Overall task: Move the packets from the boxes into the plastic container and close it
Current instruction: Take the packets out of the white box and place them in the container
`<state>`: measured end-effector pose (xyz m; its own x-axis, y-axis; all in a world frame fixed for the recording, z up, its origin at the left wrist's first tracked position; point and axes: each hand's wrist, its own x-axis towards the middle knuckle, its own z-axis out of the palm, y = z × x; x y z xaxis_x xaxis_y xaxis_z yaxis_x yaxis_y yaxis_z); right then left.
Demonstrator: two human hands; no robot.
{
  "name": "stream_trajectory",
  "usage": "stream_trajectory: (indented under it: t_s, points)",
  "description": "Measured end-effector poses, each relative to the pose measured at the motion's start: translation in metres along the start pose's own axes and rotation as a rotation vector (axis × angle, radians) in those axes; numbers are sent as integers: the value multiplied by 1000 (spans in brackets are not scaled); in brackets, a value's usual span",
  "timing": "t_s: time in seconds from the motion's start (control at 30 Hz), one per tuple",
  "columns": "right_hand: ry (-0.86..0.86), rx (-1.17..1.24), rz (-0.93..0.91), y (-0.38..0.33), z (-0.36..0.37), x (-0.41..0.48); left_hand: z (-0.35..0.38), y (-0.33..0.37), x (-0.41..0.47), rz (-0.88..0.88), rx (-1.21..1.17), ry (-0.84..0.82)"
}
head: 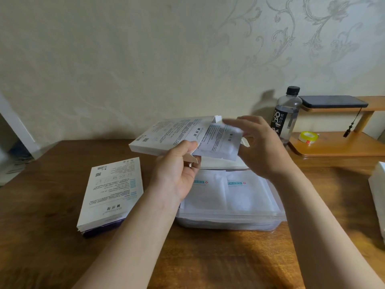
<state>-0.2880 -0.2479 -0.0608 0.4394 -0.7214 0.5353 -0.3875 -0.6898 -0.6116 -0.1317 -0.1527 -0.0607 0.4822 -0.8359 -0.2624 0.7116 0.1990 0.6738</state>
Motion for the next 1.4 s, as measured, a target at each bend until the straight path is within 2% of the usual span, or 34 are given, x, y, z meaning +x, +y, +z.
stream_trajectory:
  t_s: [0.2, 0.37, 0.43, 0.5, 0.63, 0.77, 0.93, 1.0, 1.07, 1.13, 1.3, 1.4]
  points:
    - [121, 124, -35, 1, -6, 0, -2, 2, 4, -3, -21, -5]
    - [226, 828, 120, -8, -26, -1, -5, 3, 8, 5, -45, 1]
    - [264, 963, 205, -10, -31, -1, -6, 1, 8, 8, -31, 6]
    - [263, 970, 325, -8, -33, 1, -7, 0, 9, 17, -10, 7]
    - [201, 648, 513, 6, -25, 4, -8, -3, 8, 44, 32, 23]
    - [7, 266, 580, 10, -13, -1, -9, -8, 8, 62, 73, 30]
    - [-199, -446, 483, 0, -3, -5, -9, -8, 8, 39, 65, 47]
    - [-241, -642, 436, -10, 0, -7, -9, -8, 8, 50, 74, 52]
    - [-264, -736, 411, -21, 3, -10, -9, -9, 8, 55, 87, 61]
    - [-346, -733, 379, -28, 5, -11, -9, -9, 9, 54, 102, 66]
    - [-774, -702, 416, -38, 8, -16, -9, -10, 7, 63, 113, 59]
    - [-892, -748, 400, -36, 8, -17, -8, -11, 6, 69, 112, 60]
